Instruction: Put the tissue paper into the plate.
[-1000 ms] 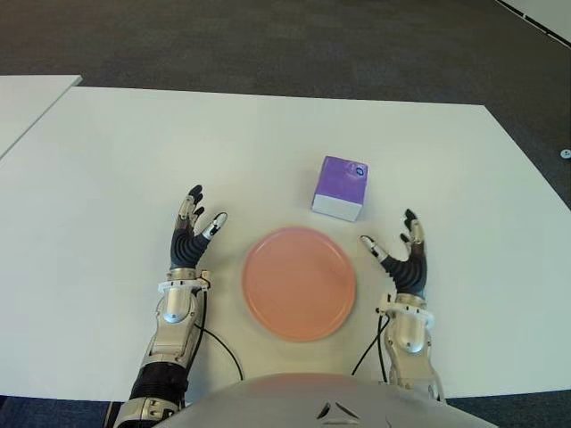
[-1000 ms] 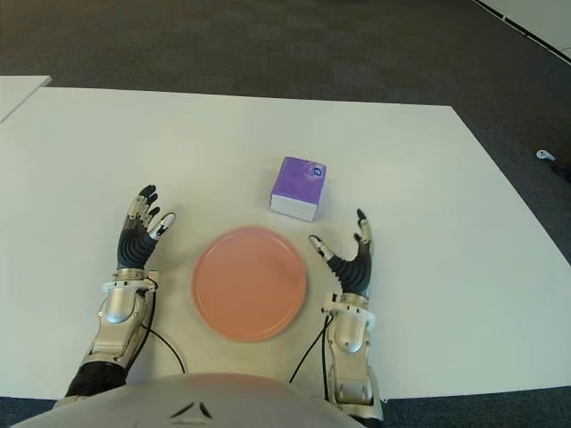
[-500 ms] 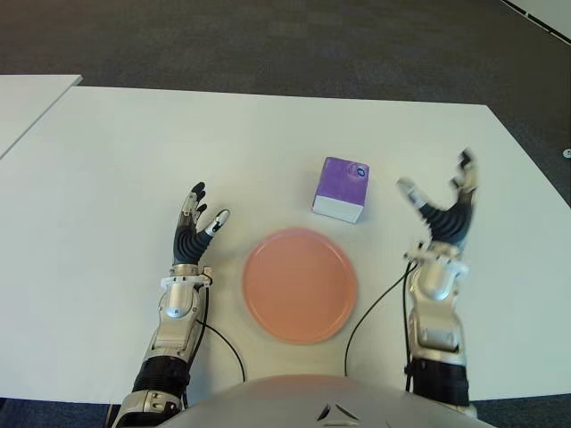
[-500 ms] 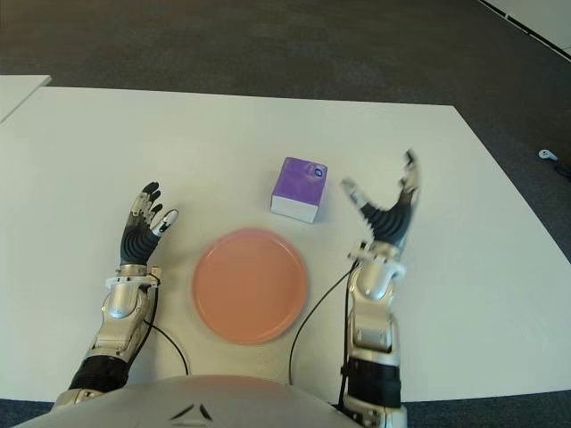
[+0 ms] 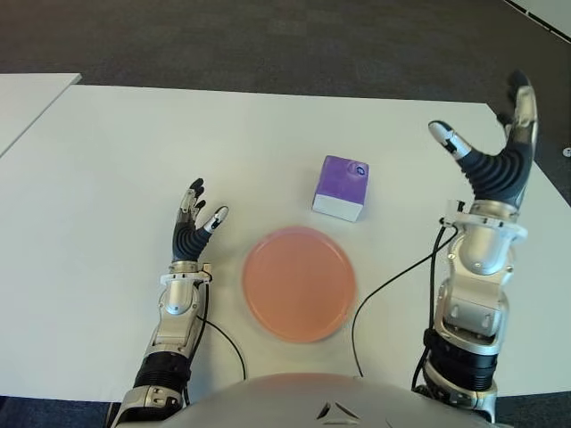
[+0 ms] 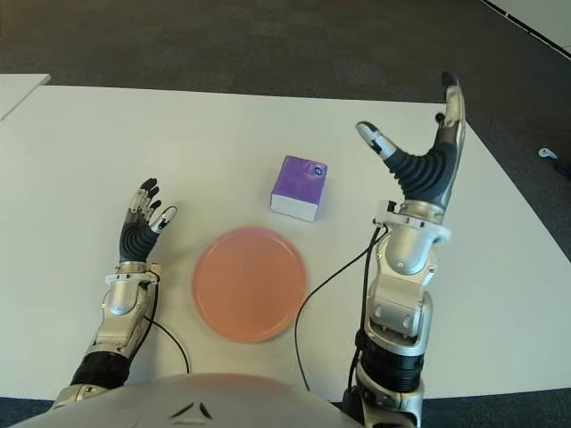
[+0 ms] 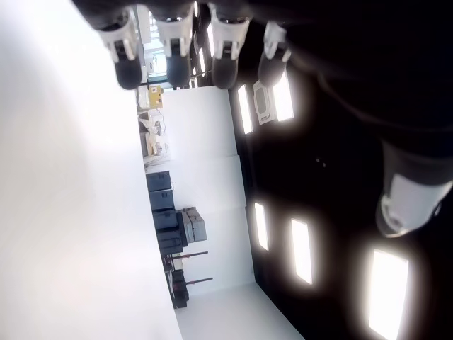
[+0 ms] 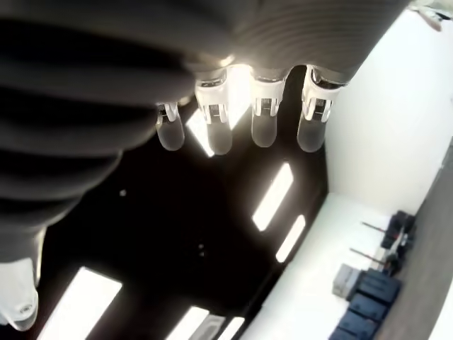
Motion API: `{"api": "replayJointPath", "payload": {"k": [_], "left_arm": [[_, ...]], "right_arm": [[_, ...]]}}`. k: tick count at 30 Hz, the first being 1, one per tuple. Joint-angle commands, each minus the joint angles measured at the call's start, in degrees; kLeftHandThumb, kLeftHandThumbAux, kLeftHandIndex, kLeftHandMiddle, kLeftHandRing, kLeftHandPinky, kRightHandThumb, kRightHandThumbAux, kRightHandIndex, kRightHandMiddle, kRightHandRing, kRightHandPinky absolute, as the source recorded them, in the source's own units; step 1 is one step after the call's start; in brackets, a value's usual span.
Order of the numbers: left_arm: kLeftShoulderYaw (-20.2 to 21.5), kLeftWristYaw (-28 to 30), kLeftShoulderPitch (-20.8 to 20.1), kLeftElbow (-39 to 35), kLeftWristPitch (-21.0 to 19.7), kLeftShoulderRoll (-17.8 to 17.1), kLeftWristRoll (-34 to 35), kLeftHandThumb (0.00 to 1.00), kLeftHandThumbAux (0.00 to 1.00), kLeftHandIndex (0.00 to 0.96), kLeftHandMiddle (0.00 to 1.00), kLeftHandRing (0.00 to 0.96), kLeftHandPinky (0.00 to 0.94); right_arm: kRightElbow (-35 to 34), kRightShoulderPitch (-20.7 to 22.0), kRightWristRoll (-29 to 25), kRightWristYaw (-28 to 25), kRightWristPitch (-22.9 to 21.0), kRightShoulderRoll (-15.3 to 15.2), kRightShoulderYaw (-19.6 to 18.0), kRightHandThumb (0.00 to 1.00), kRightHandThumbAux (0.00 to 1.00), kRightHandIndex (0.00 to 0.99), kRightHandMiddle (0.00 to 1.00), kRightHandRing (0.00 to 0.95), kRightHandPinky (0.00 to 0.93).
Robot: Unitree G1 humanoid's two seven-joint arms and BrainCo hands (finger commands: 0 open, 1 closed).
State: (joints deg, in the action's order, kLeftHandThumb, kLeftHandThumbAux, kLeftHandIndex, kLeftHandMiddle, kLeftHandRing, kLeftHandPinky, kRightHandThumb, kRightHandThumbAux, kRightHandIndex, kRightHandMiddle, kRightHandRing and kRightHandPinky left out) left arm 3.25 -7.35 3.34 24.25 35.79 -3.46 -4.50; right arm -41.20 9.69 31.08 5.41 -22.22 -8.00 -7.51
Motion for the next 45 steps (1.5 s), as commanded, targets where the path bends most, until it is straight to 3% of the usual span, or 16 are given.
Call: {"api": "replayJointPath", "payload": {"k": [1, 13, 14, 15, 16, 21, 24, 27, 33, 45], "left_arm": [[-0.12, -0.06, 1.34, 3.13, -0.13, 0.42, -0.46, 0.0, 0.507, 0.0, 0.0, 0.0, 0.0], [-0.14, 0.07, 1.43, 3.22, -0.3, 0.3, -0.46, 0.0, 0.506, 0.0, 0.0, 0.0, 0.0], [-0.15, 0.07, 1.42, 3.24, -0.29, 0.29, -0.48, 0.0, 0.506, 0.0, 0.0, 0.0, 0.0], [-0.16, 0.08, 1.45, 3.23, -0.28, 0.28, -0.48, 0.0, 0.507, 0.0, 0.0, 0.0, 0.0], [-0.16, 0.1, 1.48, 3.18, -0.3, 0.28, -0.51, 0.0, 0.507, 0.0, 0.0, 0.0, 0.0], [-0.28, -0.09, 1.6, 3.08, -0.37, 0.25, -0.83, 0.0, 0.508, 0.0, 0.0, 0.0, 0.0], [-0.36, -0.34, 1.71, 3.05, -0.28, 0.35, -1.09, 0.0, 0.51, 0.0, 0.0, 0.0, 0.0], [-0.44, -0.29, 1.83, 3.06, -0.28, 0.43, -1.11, 0.0, 0.512, 0.0, 0.0, 0.0, 0.0], [-0.51, -0.2, 1.92, 2.91, -0.78, 0.48, -1.1, 0.0, 0.511, 0.0, 0.0, 0.0, 0.0], [-0.74, -0.78, 2.31, 2.56, -0.71, 0.99, -1.57, 0.0, 0.51, 0.0, 0.0, 0.0, 0.0]], "right_arm": [[-2.67, 1.62, 2.11, -2.8, -4.63, -0.27, 0.98, 0.322, 0.548, 0.0, 0.0, 0.0, 0.0], [-3.91, 1.83, 3.22, -3.86, -6.67, -0.06, 1.52, 0.327, 0.544, 0.0, 0.0, 0.0, 0.0], [15.69, 11.82, 2.73, -5.97, 2.96, -5.05, 6.0, 0.327, 0.544, 0.0, 0.0, 0.0, 0.0], [30.37, 19.3, 2.35, -7.55, 10.19, -8.8, 9.36, 0.338, 0.502, 0.0, 0.0, 0.0, 0.0], [40.32, 24.35, 2.1, -8.58, 15.16, -11.32, 11.6, 0.345, 0.475, 0.0, 0.0, 0.0, 0.0], [56.27, 31.76, 4.25, -9.8, 22.36, -14.24, 15.82, 0.349, 0.426, 0.0, 0.0, 0.0, 0.0], [71.67, 36.49, 8.93, -3.51, 28.32, -12.65, 20.05, 0.341, 0.407, 0.0, 0.0, 0.0, 0.0], [78.24, 38.38, 12.2, -0.22, 31.69, -13.02, 23.08, 0.326, 0.399, 0.0, 0.0, 0.0, 0.0], [83.42, 40.07, 15.25, 1.48, 34.88, -15.03, 26.93, 0.31, 0.414, 0.0, 0.0, 0.0, 0.0], [97.45, 43.98, 21.45, 5.65, 38.04, -16.59, 35.19, 0.32, 0.456, 0.0, 0.0, 0.0, 0.0]]}}
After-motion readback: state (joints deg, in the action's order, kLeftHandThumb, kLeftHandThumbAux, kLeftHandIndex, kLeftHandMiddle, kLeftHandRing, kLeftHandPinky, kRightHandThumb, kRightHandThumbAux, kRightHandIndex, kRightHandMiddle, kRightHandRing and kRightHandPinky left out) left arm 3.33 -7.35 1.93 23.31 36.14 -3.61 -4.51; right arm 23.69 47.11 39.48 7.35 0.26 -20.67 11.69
